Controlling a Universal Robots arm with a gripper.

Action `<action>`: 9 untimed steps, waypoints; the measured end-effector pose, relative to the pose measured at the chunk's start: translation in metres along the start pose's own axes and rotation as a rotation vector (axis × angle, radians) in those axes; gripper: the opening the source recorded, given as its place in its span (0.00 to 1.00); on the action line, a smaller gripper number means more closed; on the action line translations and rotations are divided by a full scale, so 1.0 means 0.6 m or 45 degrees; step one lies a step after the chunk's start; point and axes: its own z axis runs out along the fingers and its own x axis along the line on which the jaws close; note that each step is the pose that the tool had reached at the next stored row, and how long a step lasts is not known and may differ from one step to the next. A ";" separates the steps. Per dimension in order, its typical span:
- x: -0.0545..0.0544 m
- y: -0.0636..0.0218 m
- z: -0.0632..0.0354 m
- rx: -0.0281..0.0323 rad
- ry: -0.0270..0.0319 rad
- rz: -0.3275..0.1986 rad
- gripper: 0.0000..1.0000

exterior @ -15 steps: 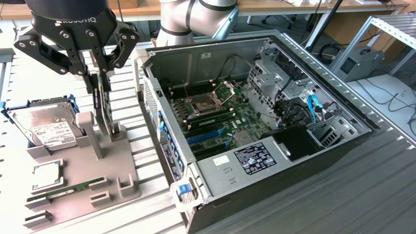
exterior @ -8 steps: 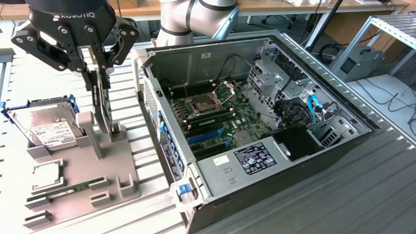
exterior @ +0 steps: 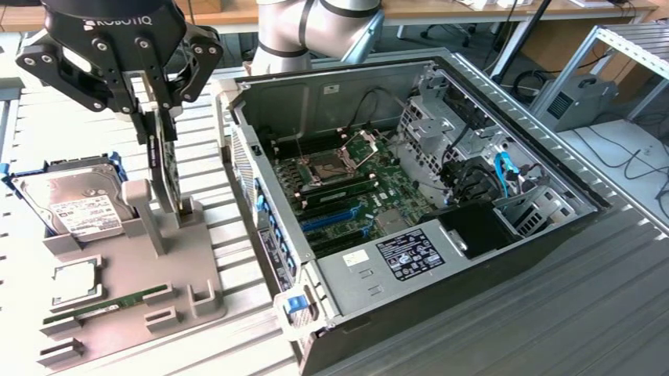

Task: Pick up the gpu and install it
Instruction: 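Pick up the gpu and move the gpu toward the slot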

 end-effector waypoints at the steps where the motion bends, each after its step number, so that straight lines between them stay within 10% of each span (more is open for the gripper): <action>1: 0.000 0.000 0.000 0.0000 -0.0001 0.000 0.27; 9: -0.008 0.001 0.000 0.0000 0.0001 0.000 0.27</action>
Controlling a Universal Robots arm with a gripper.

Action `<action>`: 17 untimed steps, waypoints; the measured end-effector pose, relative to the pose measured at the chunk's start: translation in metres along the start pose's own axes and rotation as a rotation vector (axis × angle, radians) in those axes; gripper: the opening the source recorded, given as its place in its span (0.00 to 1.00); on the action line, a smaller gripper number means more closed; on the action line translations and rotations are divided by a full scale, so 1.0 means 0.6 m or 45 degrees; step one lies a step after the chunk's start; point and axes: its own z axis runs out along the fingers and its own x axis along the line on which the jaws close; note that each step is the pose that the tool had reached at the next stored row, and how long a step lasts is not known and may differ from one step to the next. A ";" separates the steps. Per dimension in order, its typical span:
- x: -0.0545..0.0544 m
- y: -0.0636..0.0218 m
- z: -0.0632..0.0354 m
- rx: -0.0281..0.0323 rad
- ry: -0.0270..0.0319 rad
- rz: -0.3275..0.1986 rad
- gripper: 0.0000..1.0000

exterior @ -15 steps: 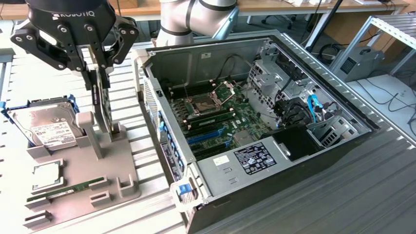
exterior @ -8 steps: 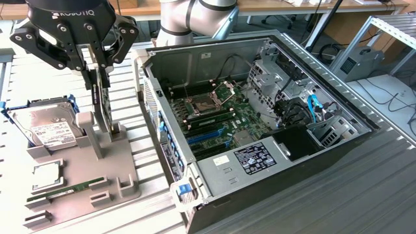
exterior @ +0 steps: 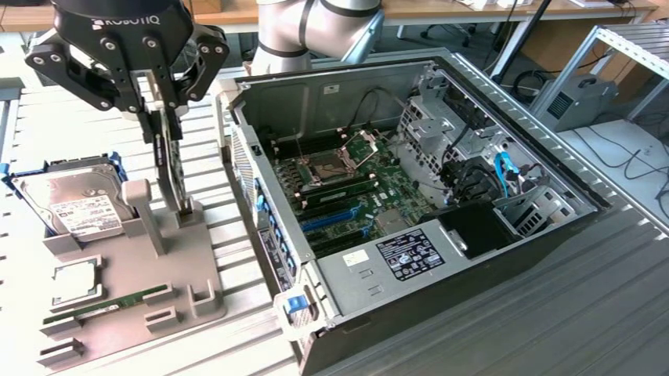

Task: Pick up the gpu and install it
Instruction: 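Pick up the gpu and move the gpu toward the slot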

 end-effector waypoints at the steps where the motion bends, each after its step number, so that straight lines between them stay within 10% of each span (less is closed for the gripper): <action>1: -0.003 0.000 0.000 -0.0001 -0.0002 0.000 0.27; 17: -0.025 0.002 0.001 0.0001 -0.0002 0.000 0.27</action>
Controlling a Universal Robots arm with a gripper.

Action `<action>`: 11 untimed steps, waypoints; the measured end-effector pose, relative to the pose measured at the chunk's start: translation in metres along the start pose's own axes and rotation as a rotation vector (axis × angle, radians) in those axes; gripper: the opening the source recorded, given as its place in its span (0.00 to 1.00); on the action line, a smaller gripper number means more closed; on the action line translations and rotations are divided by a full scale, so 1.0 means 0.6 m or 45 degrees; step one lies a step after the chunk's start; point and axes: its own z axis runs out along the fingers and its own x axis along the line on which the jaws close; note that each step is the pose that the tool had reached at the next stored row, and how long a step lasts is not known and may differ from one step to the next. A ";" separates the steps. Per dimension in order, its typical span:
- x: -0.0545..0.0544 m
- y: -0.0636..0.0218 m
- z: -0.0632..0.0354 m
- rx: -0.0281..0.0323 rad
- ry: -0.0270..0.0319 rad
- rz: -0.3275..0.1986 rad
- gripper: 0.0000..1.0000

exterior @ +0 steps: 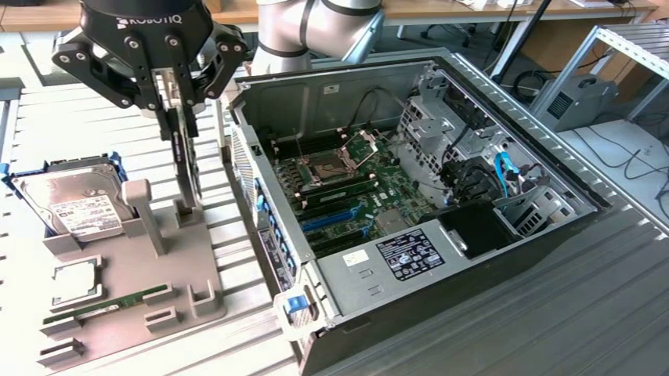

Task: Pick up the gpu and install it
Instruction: 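Pick up the gpu and move the gpu toward the slot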

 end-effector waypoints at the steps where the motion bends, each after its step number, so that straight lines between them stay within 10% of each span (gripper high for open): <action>1: -0.002 0.000 0.000 0.0001 0.0001 0.000 0.27; 11: -0.012 0.001 0.000 0.0000 0.0001 0.000 0.27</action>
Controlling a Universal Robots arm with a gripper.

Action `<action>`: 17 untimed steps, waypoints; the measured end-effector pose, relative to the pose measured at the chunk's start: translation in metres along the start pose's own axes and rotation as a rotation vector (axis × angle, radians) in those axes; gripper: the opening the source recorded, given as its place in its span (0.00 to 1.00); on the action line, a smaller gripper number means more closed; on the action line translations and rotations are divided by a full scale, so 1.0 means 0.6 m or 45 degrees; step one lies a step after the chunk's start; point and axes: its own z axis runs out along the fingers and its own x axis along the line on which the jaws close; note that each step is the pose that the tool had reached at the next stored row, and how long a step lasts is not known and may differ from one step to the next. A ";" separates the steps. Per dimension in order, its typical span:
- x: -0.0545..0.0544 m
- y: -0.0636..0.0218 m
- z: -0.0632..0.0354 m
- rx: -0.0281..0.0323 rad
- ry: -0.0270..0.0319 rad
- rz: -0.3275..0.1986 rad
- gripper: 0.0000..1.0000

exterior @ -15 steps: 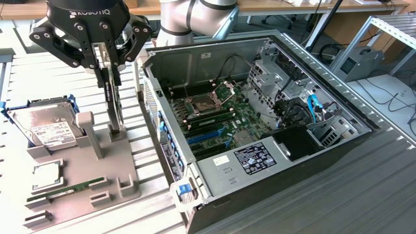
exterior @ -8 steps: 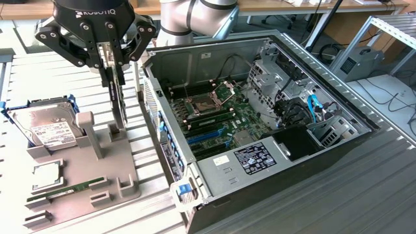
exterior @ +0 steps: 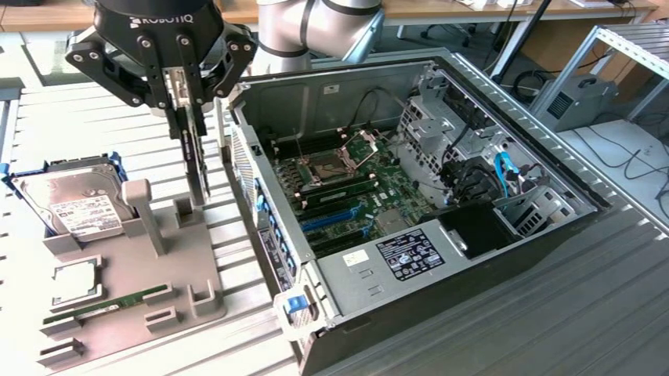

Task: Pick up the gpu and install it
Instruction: 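Pick up the gpu and move the gpu toward the slot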

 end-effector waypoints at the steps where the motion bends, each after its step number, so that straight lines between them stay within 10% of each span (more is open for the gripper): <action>1: -0.001 0.000 0.000 0.0001 0.0000 0.000 0.27; 17: -0.022 0.002 0.001 0.0000 0.0000 0.000 0.27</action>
